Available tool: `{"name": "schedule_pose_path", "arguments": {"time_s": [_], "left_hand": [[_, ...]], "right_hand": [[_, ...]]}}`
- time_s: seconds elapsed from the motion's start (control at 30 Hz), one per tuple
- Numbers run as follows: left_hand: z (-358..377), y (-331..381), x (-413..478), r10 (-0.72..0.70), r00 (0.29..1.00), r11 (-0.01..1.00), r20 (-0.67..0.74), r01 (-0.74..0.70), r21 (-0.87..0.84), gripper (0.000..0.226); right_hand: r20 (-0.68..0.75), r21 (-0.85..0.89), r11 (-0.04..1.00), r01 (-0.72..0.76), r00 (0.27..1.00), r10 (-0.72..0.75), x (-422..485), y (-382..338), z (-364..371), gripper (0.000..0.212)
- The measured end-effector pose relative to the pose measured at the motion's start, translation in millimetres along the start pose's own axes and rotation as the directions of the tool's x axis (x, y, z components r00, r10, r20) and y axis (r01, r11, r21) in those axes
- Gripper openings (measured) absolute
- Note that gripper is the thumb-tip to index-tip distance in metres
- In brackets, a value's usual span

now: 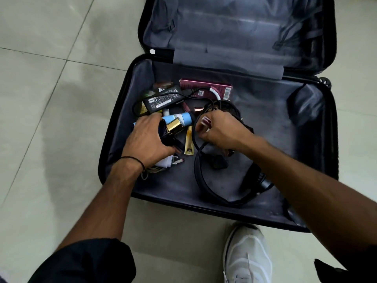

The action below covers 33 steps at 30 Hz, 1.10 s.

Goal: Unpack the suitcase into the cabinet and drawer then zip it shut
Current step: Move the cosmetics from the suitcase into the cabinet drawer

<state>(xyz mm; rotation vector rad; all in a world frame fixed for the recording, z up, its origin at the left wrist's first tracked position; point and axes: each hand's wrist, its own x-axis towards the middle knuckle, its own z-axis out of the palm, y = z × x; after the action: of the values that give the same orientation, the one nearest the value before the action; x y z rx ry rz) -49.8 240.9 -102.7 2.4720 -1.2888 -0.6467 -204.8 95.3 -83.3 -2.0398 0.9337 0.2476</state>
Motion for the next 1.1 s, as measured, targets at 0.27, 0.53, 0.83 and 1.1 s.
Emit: {"name": "schedule_pose_path", "arguments": {"time_s": [0.27, 0.53, 0.83, 1.1], "left_hand": [[-13.1, 8.2, 18.9, -0.137, 0.982, 0.989, 0.133, 0.127, 0.082, 0.069], [-14.3, 11.2, 14.1, -0.239, 0.970, 0.970, 0.052, 0.236, 0.067, 0.079], [-4.0, 8.1, -11.5, -0.099, 0.969, 0.987, -0.227, 0.068, -0.142, 0.060], [13.8, 46.5, -33.1, 0.005, 0.999, 0.978, 0.035, 0.003, -0.207, 0.062]], "right_hand": [[0.038, 0.118, 0.980, -0.159, 0.987, 0.155, 5.0, 4.0, -2.3, 0.006], [-0.028, 0.443, 0.873, -0.205, 0.970, 0.243, -10.1, 4.1, 24.6, 0.009], [-0.036, 0.489, 0.839, -0.238, 0.956, 0.292, -15.9, 2.0, 36.5, 0.010], [-0.185, 0.549, 0.804, -0.229, 0.905, 0.384, -17.3, 21.6, 21.9, 0.018]]}}
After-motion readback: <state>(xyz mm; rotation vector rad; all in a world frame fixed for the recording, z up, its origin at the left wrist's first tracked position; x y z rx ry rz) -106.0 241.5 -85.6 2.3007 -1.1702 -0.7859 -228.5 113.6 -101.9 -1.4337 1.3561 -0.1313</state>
